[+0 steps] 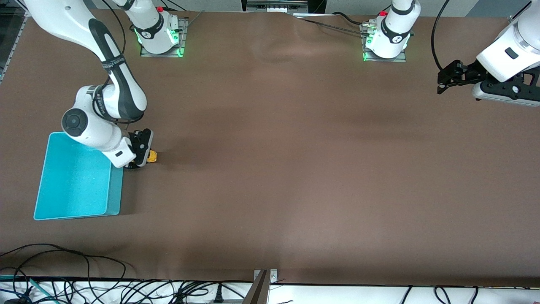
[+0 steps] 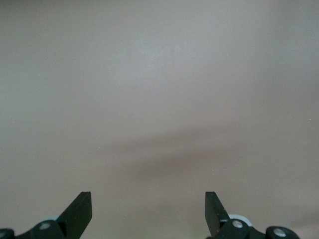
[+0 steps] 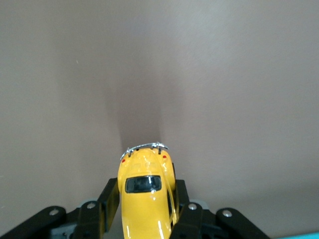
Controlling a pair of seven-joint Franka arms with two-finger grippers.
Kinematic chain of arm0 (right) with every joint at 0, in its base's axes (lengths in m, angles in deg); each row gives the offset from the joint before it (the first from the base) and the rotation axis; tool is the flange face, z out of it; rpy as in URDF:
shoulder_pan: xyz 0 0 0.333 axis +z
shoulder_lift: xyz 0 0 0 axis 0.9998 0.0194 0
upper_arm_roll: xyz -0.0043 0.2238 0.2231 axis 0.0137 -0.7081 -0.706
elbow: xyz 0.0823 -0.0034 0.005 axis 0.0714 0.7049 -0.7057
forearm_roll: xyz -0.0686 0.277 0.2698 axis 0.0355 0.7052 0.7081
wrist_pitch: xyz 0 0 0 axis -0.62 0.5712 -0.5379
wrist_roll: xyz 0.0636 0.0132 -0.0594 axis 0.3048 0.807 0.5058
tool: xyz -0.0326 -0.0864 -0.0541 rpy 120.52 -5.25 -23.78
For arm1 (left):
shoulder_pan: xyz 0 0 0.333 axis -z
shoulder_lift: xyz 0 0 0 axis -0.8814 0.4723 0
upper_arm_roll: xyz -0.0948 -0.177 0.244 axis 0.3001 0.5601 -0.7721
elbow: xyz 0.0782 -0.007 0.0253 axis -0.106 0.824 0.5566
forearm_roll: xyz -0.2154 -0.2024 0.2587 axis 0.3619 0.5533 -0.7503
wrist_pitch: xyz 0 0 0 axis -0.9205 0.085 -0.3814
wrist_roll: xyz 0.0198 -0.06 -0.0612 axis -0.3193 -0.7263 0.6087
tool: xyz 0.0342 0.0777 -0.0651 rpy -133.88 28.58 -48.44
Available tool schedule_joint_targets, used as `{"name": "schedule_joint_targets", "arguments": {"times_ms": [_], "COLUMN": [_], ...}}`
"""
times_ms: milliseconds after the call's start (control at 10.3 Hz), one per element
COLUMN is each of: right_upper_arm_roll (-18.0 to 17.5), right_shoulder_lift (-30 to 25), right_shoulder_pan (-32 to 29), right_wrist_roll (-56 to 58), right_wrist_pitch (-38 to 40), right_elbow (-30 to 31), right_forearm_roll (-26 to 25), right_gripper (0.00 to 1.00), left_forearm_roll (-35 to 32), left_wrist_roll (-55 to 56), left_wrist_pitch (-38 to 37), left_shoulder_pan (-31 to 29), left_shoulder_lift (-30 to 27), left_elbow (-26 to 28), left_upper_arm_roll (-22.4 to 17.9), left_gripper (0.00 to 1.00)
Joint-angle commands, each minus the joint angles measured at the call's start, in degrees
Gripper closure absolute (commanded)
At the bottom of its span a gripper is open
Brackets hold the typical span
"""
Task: Wind up and store yellow beetle car
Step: 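Lift the car with the right gripper and lower it into the bin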
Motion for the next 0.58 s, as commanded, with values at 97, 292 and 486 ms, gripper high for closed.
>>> {"name": "schedule_joint_targets", "arguments": {"times_ms": [97, 292, 486], "right_upper_arm_roll": [0.0, 0.9, 4.4], "right_shoulder_lift": [-0.3, 0.0, 0.3], "right_shoulder_pan": [0.1, -0.7, -0.8], "right_wrist_roll": [-0.9, -0.5, 2.2], "right_wrist_pitch": [15.2, 20.7, 21.1], "right_elbow": [-13.1, -18.4, -19.9], "right_forearm_roll": [0.0, -1.5, -4.0], "right_gripper": [1.0, 1.0, 1.0], "left_forearm_roll": [-1.1, -1.1, -1.1], "left_wrist_roll": [-0.3, -0.3, -0.3], "left_wrist_pitch": [-1.1, -1.1, -1.1], "left_shoulder_pan": [-0.1, -0.1, -0.1], "left_shoulder_lift": [0.6, 0.6, 0.6], "left_elbow": [-1.7, -1.7, -1.7], "left_upper_arm_roll": [0.3, 0.3, 0.3], "left_gripper": [0.0, 0.0, 0.0]}}
